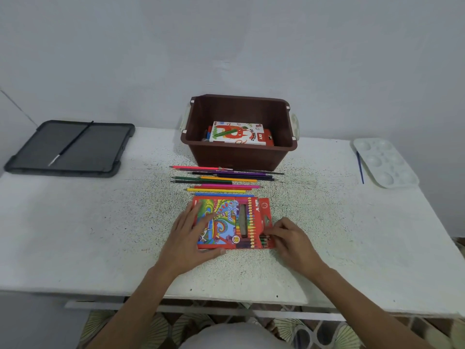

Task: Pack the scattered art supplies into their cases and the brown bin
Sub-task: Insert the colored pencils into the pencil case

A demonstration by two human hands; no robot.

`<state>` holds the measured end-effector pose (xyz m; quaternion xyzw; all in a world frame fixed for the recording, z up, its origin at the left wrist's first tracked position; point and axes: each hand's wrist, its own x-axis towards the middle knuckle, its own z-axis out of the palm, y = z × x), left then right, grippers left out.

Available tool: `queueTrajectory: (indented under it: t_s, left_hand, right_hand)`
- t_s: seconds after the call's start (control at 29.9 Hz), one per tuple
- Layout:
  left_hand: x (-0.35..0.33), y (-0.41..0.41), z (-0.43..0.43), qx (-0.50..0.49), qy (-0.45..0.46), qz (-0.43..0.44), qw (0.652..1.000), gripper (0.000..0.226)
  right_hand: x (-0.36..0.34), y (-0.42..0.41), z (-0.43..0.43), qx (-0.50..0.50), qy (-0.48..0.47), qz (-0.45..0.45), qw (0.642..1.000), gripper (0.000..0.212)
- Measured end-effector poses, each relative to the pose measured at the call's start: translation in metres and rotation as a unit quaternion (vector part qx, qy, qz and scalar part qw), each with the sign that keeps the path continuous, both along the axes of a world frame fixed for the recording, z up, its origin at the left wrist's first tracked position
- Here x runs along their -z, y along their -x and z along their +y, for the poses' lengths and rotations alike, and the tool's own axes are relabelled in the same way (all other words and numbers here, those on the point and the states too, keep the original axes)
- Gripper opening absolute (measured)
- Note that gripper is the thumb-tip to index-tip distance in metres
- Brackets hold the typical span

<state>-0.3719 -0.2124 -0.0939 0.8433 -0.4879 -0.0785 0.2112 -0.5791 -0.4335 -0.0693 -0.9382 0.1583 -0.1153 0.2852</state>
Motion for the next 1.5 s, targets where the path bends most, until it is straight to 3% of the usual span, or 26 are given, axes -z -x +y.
queueTrajectory:
  t_s: [0.2, 0.33, 0.43, 0.53, 0.67, 0.9, 1.04, 1.34, 1.5]
  left_hand:
    - [-0.003, 0.0, -0.001, -0.007, 0.015, 0.03, 0.999, 0.093]
    - [-0.011, -0.006, -0.004, -0.106, 0.125, 0.124, 0.979, 0.054]
    - [-0.018, -0.025, -0.008, -0.142, 0.153, 0.029, 0.978, 0.036]
    - [-0.024, -0.042, -0.014, -0.087, 0.135, -0.033, 0.986, 0.037]
    - [-0.037, -0.05, -0.035, -0.011, 0.09, -0.116, 0.989, 0.023]
    - [-0.045, -0.067, -0.065, 0.04, 0.057, -0.148, 0.986, 0.019]
    - [-0.05, -0.079, -0.079, 0.038, -0.056, -0.132, 0.989, 0.017]
    - [-0.071, -0.076, -0.094, 0.141, -0.26, -0.317, 0.901, 0.008]
    - [-0.07, -0.073, -0.088, 0.161, -0.173, -0.349, 0.907, 0.008]
  right_hand:
    - [0.001, -0.001, -0.003, 0.021, -0.014, 0.004, 1.0, 0.028]
    - [0.002, -0.003, -0.003, 0.025, -0.014, 0.007, 1.0, 0.028]
    - [0.001, -0.004, -0.002, 0.028, -0.026, 0.005, 0.999, 0.027]
    - [0.001, -0.005, -0.003, 0.035, -0.033, 0.007, 0.999, 0.025]
    - [0.001, -0.007, -0.002, 0.045, -0.042, 0.01, 0.998, 0.023]
    - [0.001, -0.008, -0.001, 0.054, -0.049, 0.009, 0.997, 0.023]
    - [0.003, -0.009, -0.001, 0.065, -0.055, 0.009, 0.996, 0.023]
    - [0.0, -0.012, 0.001, 0.073, -0.065, 0.019, 0.995, 0.02]
    - [-0.001, -0.013, 0.001, 0.083, -0.066, 0.017, 0.994, 0.019]
